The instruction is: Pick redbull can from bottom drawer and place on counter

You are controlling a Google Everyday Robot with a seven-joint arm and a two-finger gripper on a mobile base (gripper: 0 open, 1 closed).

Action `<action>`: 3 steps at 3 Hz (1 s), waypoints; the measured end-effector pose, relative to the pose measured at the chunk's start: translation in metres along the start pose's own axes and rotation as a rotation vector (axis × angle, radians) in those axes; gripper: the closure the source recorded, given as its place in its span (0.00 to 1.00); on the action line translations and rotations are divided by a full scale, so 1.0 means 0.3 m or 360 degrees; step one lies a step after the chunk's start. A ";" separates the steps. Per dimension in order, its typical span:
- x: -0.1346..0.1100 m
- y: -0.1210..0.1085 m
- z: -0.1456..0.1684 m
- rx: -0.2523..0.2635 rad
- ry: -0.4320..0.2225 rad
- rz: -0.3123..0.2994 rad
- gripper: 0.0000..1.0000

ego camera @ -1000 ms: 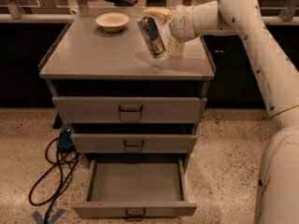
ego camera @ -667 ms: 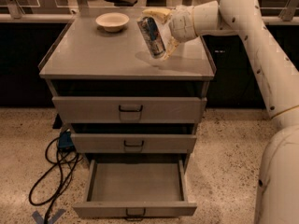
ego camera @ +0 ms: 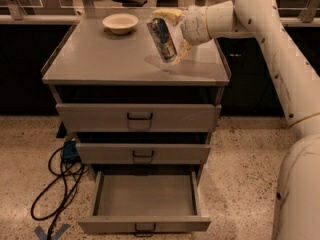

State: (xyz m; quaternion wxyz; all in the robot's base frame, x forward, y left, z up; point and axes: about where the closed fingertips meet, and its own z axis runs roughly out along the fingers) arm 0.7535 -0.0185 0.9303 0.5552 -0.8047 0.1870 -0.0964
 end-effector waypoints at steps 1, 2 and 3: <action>0.000 0.000 0.000 0.0000 0.0000 0.0000 0.11; 0.000 0.000 0.000 0.0000 0.0000 0.0000 0.00; 0.000 0.000 0.001 0.0000 0.0000 0.0000 0.00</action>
Offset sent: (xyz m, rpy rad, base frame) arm 0.0000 0.0000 0.0000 0.0000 0.0000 0.0000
